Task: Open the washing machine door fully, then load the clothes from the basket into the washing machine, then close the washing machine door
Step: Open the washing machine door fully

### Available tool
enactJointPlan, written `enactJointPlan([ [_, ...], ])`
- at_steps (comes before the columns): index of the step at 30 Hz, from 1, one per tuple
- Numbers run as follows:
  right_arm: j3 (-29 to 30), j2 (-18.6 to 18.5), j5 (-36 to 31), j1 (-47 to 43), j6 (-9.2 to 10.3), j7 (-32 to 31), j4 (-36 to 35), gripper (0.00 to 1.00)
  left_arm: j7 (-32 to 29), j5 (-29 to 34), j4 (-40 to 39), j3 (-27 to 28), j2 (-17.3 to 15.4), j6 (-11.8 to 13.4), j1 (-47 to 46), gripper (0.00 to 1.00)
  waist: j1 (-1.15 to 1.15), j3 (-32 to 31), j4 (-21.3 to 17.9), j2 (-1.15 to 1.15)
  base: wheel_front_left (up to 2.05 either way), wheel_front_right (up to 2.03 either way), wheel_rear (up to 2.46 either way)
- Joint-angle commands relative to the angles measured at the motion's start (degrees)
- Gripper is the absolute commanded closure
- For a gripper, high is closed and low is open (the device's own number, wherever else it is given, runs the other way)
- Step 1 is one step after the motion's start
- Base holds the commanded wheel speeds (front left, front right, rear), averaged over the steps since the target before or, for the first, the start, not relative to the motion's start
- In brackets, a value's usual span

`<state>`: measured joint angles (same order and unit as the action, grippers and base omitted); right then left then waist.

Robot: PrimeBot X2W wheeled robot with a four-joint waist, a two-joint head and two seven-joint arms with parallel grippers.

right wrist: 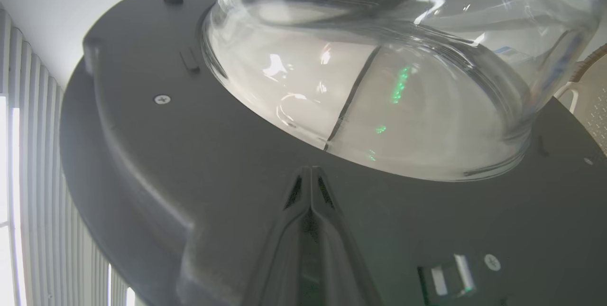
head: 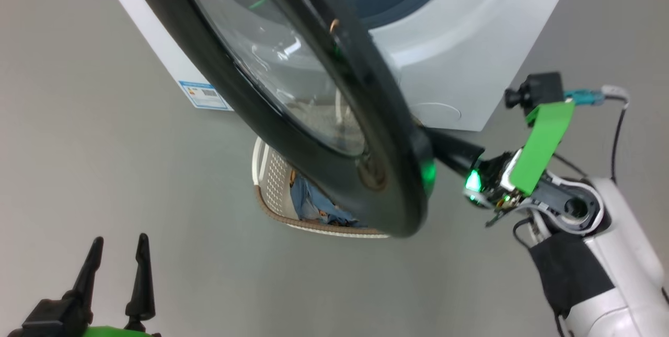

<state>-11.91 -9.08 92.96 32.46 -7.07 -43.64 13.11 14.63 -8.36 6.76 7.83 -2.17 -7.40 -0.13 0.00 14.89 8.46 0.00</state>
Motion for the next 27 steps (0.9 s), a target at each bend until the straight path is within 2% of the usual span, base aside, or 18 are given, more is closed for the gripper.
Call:
enactJointPlan([
  [1,-1.6,1.4,0.5,-1.1,-0.42,-0.8,-1.9,1.0,0.4,0.0,-1.1,1.7,-0.8,-0.1,-0.1,0.0,0.0,-0.6,0.4,0.0,0.0,0.0,0.0],
  [12,-3.9,4.8,-0.1,-4.7,-0.42,-0.9,-2.2,1.0,0.4,-1.5,-1.4,1.4,-0.7,-0.1,0.2,0.0,0.0,-2.8,1.6,0.0,0.0,0.0,0.0],
  [27,-7.3,6.1,1.3,-8.6,-0.42,1.6,-1.6,1.0,0.4,-2.9,-3.0,-0.5,-0.7,0.2,1.0,0.0,0.0,-6.6,5.1,0.0,0.0,0.0,0.0],
])
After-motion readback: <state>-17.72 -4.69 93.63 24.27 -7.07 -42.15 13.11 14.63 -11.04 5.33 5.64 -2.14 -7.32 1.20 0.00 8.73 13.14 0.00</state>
